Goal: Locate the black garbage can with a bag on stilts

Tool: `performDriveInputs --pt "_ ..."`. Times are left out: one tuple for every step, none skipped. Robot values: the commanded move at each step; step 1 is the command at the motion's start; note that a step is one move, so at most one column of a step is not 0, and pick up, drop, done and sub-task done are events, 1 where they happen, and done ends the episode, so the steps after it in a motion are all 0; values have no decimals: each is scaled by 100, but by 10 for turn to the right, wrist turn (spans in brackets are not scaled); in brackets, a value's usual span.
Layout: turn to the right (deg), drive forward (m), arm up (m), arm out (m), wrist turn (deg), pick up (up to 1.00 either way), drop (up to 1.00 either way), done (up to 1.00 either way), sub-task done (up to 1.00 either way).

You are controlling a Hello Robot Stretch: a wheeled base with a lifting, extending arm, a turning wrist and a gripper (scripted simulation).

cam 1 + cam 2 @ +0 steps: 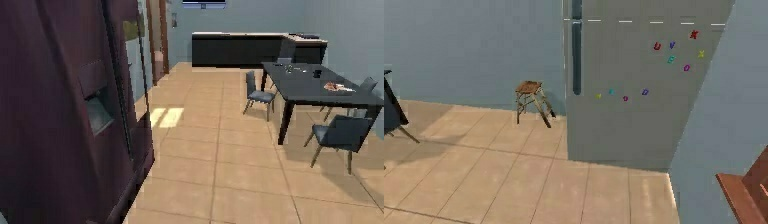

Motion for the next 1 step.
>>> performDriveInputs --pt "0 100 0 0 0 0 0 0 0"
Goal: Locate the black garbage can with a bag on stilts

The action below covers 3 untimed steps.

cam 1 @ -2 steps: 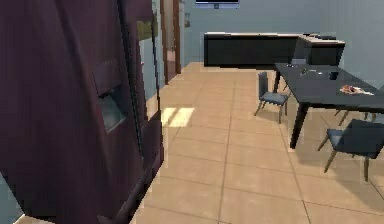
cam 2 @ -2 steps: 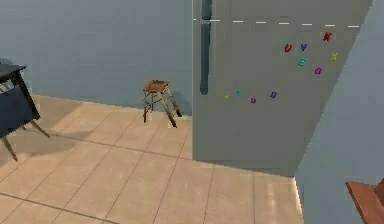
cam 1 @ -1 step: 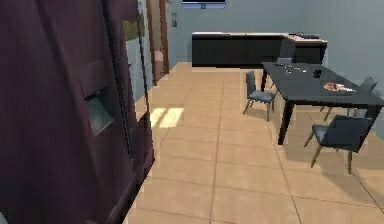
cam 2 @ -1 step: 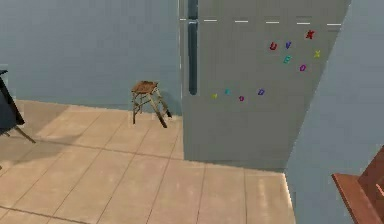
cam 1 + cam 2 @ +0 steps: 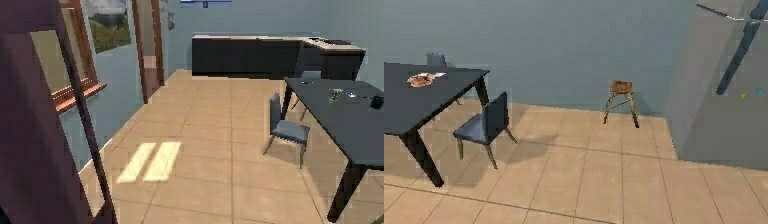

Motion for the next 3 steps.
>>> performDriveInputs --pt "0 95 0 0 0 0 0 0 0" --pt "-60 0 0 0 0 0 0 0 0" --pt "0 100 0 0 0 0 0 0 0"
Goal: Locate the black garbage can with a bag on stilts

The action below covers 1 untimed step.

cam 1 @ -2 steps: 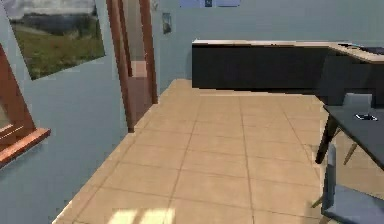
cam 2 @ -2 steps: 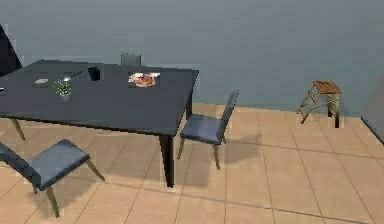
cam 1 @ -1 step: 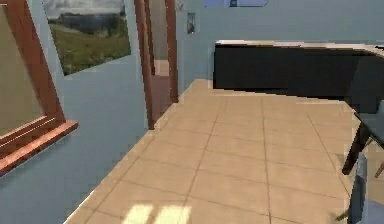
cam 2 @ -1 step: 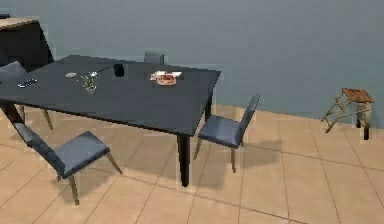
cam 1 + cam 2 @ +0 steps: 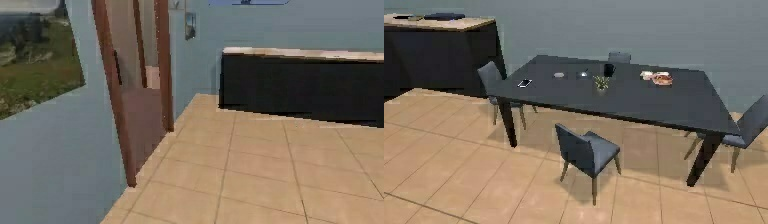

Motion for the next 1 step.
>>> performDriveInputs --pt "0 100 0 0 0 0 0 0 0"
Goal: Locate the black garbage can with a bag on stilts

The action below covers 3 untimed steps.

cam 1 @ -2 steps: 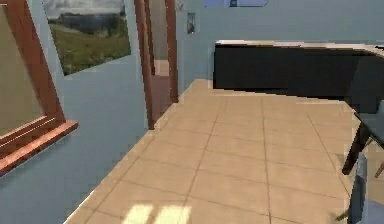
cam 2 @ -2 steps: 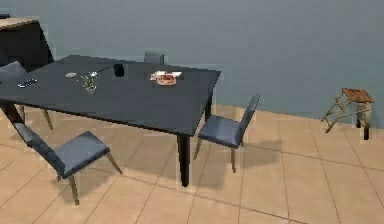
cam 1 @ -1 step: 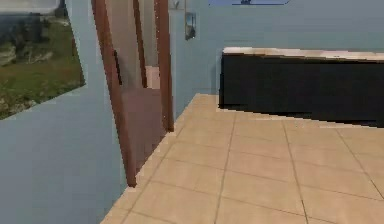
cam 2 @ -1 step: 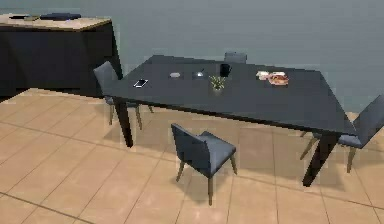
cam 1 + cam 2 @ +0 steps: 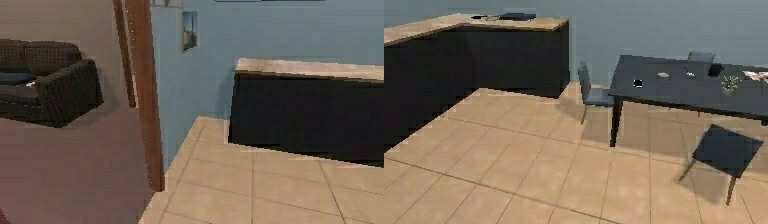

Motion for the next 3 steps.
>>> performDriveInputs --pt "0 50 0 0 0 0 0 0 0" --pt "-450 0 0 0 0 0 0 0 0" --pt "-240 0 0 0 0 0 0 0 0"
